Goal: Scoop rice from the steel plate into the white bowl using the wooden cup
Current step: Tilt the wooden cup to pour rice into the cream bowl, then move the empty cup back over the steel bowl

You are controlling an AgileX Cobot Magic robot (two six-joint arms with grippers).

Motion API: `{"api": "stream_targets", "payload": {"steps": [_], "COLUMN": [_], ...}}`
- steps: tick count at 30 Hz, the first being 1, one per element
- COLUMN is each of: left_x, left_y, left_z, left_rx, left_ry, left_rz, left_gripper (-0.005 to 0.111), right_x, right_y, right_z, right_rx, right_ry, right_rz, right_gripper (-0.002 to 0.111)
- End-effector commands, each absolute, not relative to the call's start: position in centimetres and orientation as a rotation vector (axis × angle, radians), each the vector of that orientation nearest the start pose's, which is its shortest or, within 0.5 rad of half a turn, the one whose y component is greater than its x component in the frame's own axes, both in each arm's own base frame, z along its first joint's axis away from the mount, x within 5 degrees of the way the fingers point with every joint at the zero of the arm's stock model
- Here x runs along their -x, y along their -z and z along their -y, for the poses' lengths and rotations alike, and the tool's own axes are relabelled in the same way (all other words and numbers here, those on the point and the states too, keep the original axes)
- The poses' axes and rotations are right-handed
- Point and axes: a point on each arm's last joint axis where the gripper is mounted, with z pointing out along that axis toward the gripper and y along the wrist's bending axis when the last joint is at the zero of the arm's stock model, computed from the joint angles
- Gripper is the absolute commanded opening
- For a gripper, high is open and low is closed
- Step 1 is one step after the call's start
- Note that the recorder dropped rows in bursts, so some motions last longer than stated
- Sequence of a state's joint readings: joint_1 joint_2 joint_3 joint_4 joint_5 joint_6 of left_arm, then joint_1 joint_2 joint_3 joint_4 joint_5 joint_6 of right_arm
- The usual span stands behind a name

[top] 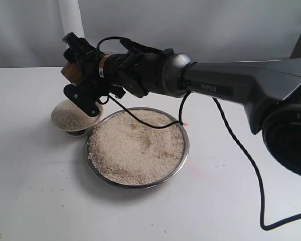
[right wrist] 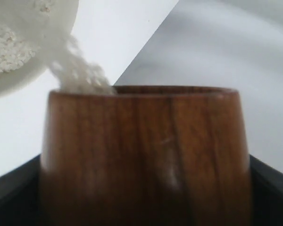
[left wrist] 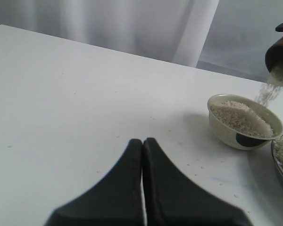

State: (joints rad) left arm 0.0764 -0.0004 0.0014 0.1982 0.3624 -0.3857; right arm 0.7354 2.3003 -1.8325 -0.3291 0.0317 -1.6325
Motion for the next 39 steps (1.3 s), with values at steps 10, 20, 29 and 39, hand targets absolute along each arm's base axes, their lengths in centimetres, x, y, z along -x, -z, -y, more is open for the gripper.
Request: {"api": "stream_targets", "payload": {"steps": [10,20,29,39], "left_x": [-5.3,-5.3,-5.3,-5.3], "left_y": [-18.2,-18.2,-18.2,-18.2], "left_z": [-1.0,-1.0,-1.0,-1.0], "left_rx": [0.301,0.301,0.301,0.301], "left_ry": [0.036,0.036,0.036,0.036], "left_rz": [-1.808,-1.808,-1.808,-1.808], "left_gripper": [0.0,0.0,0.0,0.0], "right_x": [-40.5,-40.5,-38.1,-34.7], "right_y": [-21.0,-21.2,-26.6,-29.0], "right_z": [-36.3,-36.2,-32.4,-28.8], "right_rx": [1.998,1.816,1.772,2.064], "right_ry": [0.914,0.607,0.393,0.645], "right_rz": [-0.277,-0.733,-1.393,-1.606], "right_gripper": [0.0,0.0,0.0,0.0]}}
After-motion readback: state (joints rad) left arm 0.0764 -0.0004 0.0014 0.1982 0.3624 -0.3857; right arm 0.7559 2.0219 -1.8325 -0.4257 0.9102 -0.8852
